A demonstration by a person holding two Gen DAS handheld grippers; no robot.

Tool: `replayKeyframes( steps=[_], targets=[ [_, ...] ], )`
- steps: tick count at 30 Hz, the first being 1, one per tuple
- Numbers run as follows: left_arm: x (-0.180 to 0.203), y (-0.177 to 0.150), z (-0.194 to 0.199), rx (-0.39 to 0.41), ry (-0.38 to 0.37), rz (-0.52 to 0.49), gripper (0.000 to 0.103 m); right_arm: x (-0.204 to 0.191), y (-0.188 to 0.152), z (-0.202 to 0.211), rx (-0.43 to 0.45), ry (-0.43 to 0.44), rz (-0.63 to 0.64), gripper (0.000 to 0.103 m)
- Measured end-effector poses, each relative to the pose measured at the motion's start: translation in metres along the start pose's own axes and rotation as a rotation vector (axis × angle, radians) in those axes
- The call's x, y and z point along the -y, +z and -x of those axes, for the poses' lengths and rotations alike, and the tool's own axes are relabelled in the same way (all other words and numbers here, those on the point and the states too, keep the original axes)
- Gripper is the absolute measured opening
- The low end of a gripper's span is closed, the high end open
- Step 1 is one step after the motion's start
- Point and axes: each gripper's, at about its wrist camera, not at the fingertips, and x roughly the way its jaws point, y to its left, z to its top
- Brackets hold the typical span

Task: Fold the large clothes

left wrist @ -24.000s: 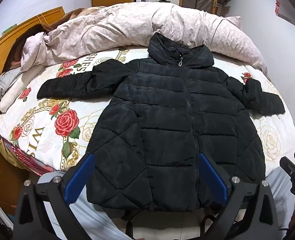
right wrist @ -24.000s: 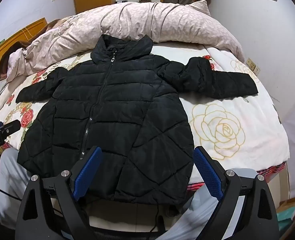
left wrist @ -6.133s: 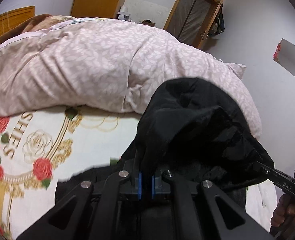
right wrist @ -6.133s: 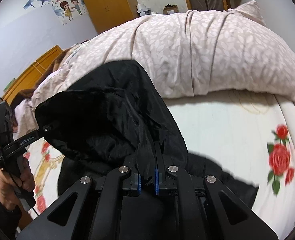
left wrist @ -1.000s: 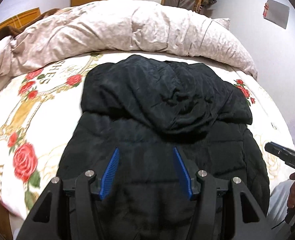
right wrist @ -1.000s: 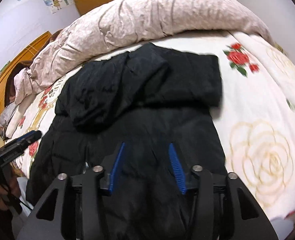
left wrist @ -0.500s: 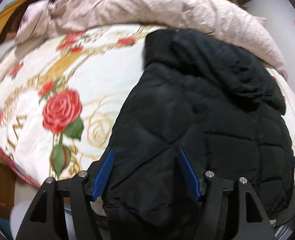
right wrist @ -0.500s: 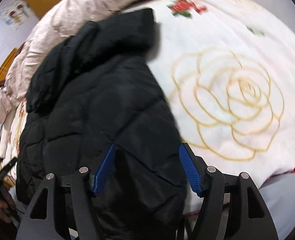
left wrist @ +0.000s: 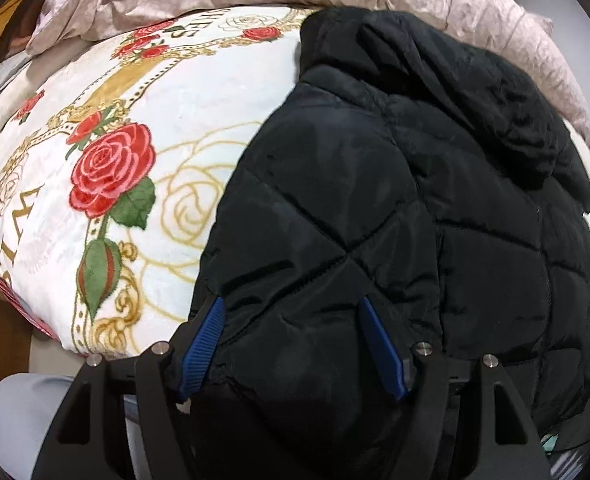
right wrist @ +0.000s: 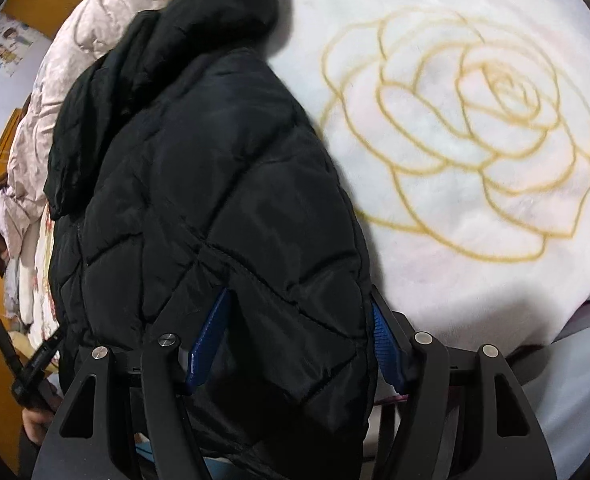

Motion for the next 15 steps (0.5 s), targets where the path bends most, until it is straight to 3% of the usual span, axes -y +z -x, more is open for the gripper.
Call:
replayKeyframes(
  steps=[3, 5, 7, 8, 10, 15],
  targets=[
    [-0.002, -0.001, 0.000, -0.006, -0.024, 0.012, 0.065, -0.005, -0.002, -0.001, -0.012, -0.024, 0.034, 0.066],
    [-0.001, -0.002, 0.001, -0.005, -0.039, 0.019, 0.044, -0.008, -0.005, 0.000, -0.028, -0.012, 0.048, 0.063],
    [0.001, -0.003, 0.005, 0.006, -0.051, 0.011, 0.028, -0.009, -0.007, 0.006, -0.023, 0.027, 0.052, 0.033],
    [0.004, -0.003, 0.008, 0.013, -0.058, 0.004, 0.020, -0.011, -0.008, 0.012, -0.013, 0.041, 0.061, 0.026],
    [0.009, -0.003, 0.018, 0.034, -0.068, -0.012, 0.015, -0.018, -0.009, 0.023, 0.013, 0.053, 0.087, 0.015],
    [0.007, 0.005, 0.060, 0.129, -0.150, 0.013, 0.013, -0.032, -0.007, 0.063, 0.099, 0.130, 0.131, 0.011]
  ],
)
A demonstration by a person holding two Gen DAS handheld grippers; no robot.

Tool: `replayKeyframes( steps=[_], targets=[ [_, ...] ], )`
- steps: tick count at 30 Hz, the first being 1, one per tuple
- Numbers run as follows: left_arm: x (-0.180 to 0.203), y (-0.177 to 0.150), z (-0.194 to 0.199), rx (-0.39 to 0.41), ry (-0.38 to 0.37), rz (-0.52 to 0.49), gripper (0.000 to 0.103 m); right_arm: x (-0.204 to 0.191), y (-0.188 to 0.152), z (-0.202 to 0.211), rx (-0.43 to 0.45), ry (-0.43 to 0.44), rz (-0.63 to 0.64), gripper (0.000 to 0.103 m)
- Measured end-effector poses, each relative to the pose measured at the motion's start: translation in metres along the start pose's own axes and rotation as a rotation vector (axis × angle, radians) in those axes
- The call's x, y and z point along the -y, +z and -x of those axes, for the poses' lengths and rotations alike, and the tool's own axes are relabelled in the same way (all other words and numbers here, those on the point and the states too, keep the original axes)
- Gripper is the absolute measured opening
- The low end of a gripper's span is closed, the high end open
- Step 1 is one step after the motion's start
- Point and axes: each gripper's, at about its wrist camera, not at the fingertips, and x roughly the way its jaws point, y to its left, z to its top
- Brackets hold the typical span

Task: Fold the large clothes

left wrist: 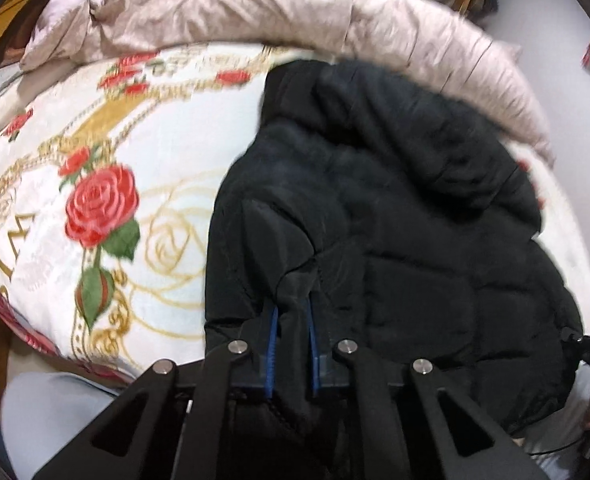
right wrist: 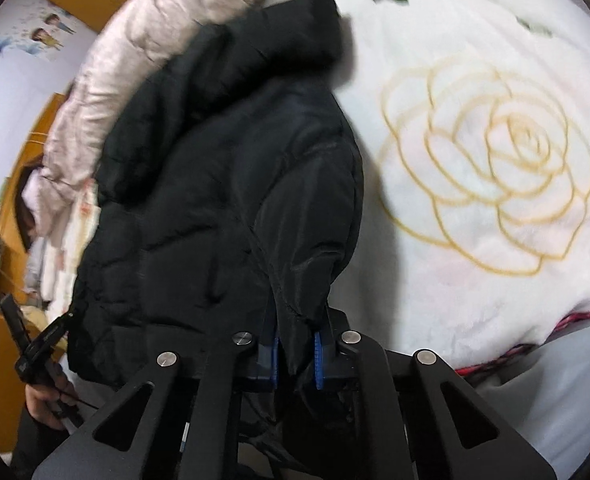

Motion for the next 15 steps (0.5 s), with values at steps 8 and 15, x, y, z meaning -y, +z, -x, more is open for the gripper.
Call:
replayKeyframes(
  steps=[8, 15],
  targets=[
    [0.002, 0.034, 0.062, 0.150, -0.116, 0.010, 0.012, -0.040, 0.011, 0.056, 0.144, 0.111, 0.085, 0.010],
    [-0.002, 0.033, 0.097, 0.202, -0.183, 0.032, 0.012, -0.042, -0.004, 0.087, 0.199, 0.175, 0.061, 0.010]
  ],
)
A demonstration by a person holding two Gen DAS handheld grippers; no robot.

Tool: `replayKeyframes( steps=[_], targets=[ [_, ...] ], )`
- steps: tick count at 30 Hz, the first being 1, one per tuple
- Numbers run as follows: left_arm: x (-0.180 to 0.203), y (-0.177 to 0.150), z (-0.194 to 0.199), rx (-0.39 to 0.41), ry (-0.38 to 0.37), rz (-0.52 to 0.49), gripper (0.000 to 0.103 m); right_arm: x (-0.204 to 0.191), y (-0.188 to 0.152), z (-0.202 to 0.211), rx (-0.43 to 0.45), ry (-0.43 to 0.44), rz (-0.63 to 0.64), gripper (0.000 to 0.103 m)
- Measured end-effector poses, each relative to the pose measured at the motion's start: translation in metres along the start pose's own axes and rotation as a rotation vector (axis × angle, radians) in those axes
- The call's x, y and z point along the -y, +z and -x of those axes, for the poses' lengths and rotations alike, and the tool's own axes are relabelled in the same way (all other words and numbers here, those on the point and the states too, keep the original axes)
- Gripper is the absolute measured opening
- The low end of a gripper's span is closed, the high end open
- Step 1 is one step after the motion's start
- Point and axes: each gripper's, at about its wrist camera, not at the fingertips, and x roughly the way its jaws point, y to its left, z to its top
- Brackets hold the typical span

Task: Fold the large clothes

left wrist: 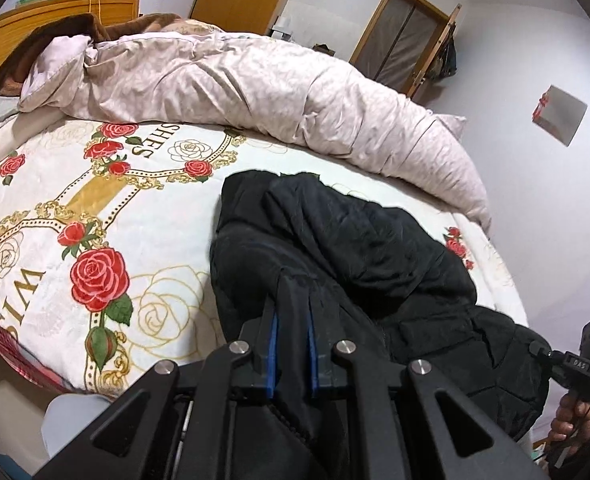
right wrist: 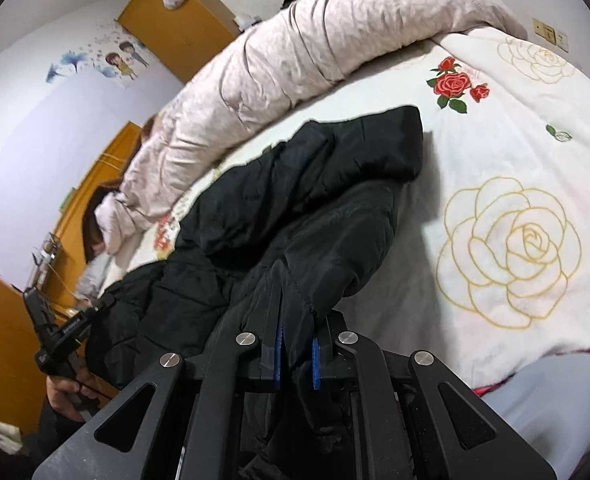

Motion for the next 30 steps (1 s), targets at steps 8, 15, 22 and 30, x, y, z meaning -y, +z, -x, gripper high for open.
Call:
replayKeyframes(
  steps=[8, 15, 22, 30],
  targets=[
    [-0.024, 0.003, -0.009, -0.040, -0.030, 0.143, 0.012, 0.008, 0.020, -0.008, 0.016, 0.031, -0.095, 0.010],
    [-0.018, 0.062, -0.038, 0.001, -0.049, 0.148, 0.012, 0.007, 0.082, -0.029, 0.054, 0.043, -0.130, 0.010],
    [-0.009, 0.129, -0.110, -0.007, -0.030, 0.150, 0.013, 0.028, 0.156, -0.092, 0.005, 0.001, -0.197, 0.010],
    [-0.020, 0.163, -0.195, -0.065, -0.013, 0.186, 0.018, 0.057, 0.198, -0.163, -0.092, -0.054, -0.285, 0.021]
  ],
)
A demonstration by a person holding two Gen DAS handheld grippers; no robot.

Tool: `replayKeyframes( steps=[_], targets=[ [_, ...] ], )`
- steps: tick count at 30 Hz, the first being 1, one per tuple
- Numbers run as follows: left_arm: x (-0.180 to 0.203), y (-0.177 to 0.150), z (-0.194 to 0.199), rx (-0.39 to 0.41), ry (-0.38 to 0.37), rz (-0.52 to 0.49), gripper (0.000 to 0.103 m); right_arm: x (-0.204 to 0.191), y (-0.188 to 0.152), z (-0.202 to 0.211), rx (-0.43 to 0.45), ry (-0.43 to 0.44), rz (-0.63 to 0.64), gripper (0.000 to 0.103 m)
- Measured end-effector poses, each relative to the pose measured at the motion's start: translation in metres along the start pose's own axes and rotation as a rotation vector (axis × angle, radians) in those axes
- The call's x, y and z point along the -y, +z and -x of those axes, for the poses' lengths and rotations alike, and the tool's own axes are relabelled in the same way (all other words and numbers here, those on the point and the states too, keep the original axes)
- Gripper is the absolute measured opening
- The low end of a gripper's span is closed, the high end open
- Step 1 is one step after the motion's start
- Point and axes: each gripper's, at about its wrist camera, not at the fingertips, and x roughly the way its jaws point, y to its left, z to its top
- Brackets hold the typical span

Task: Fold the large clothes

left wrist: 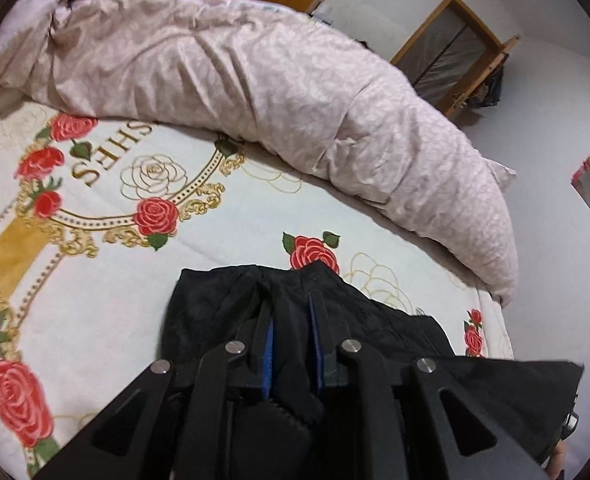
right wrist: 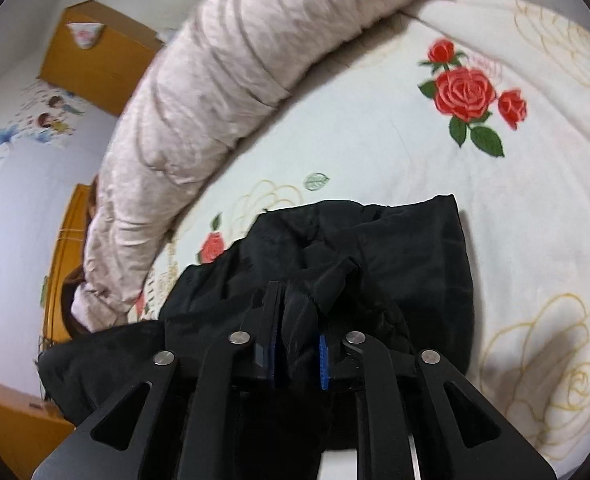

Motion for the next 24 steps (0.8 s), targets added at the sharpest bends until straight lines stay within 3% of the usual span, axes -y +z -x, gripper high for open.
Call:
replayKeyframes(
  steps=[2, 3, 4, 6, 8, 10, 18, 21, 24],
  targets=[
    [-0.003, 0.004, -0.010, -0.004, -0.020, 0.022, 0.021, 0.003, 0.005, -0.002, 0.010, 0.036, -0.026, 0.031],
    [-0.003, 0.006, -0.013, -0.001, -0.024, 0.029, 0.024, 0.004, 0.006, -0.001, 0.019, 0.062, -0.036, 0.043],
    [-0.004, 0.008, -0.014, 0.008, -0.037, 0.033, 0.030, 0.005, 0.007, 0.003, 0.033, 0.105, -0.049, 0.058],
    [-0.004, 0.012, -0.012, 0.046, -0.050, 0.033, 0.045, 0.007, 0.008, 0.009, 0.060, 0.175, -0.072, 0.069],
    [-0.002, 0.019, 0.000, 0.120, -0.070, 0.022, 0.069, 0.007, 0.006, 0.015, 0.079, 0.222, -0.080, 0.070],
    [0.001, 0.027, 0.009, 0.170, -0.096, 0.023, 0.075, 0.004, 0.004, 0.016, 0.089, 0.248, -0.076, 0.073],
    [-0.002, 0.040, 0.022, 0.194, -0.067, -0.012, 0.079, 0.016, 0.010, 0.004, 0.141, 0.297, -0.159, 0.075],
    [-0.010, 0.044, 0.043, 0.244, -0.071, 0.001, 0.087, 0.026, 0.012, 0.008, 0.176, 0.314, -0.208, 0.075],
    [-0.015, 0.046, 0.059, 0.276, -0.061, -0.012, 0.092, 0.024, 0.014, 0.026, 0.246, 0.286, -0.167, 0.075]
  ],
)
